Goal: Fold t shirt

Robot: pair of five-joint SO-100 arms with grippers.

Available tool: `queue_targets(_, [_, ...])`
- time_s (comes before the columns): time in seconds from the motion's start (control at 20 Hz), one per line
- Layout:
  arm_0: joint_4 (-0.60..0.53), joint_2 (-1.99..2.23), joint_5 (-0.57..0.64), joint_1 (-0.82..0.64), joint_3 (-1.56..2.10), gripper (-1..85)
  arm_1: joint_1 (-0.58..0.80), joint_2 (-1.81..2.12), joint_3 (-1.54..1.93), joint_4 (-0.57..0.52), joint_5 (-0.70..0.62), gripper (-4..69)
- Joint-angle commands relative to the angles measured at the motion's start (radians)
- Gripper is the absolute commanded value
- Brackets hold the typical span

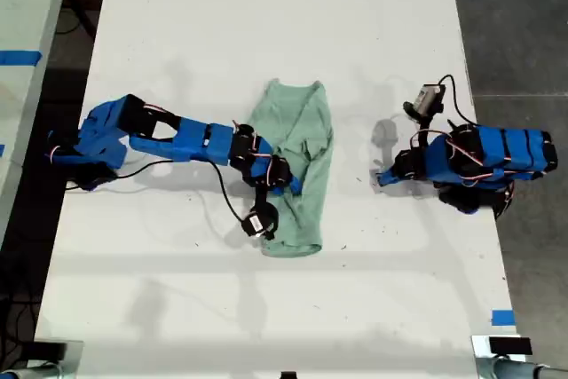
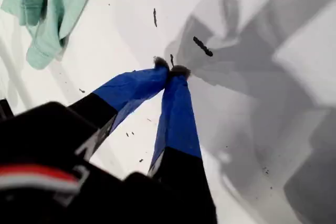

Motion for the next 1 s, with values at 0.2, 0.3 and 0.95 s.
queue_targets(0.2, [0.098, 0.169, -0.035, 0.029, -0.035, 14.1, -0.009, 0.005, 0.040, -0.029, 0.008, 1.5])
queue_targets(0.3, [0.169, 0.285, -0.061, 0.057, -0.034, 12.1, -0.009, 0.005, 0.040, -0.029, 0.008, 1.5])
queue_targets(0.95, [-0.029, 1.746, -0.014, -0.003, 1.341, 0.1, -0.008, 0.005, 0.040, -0.029, 0.011, 1.5])
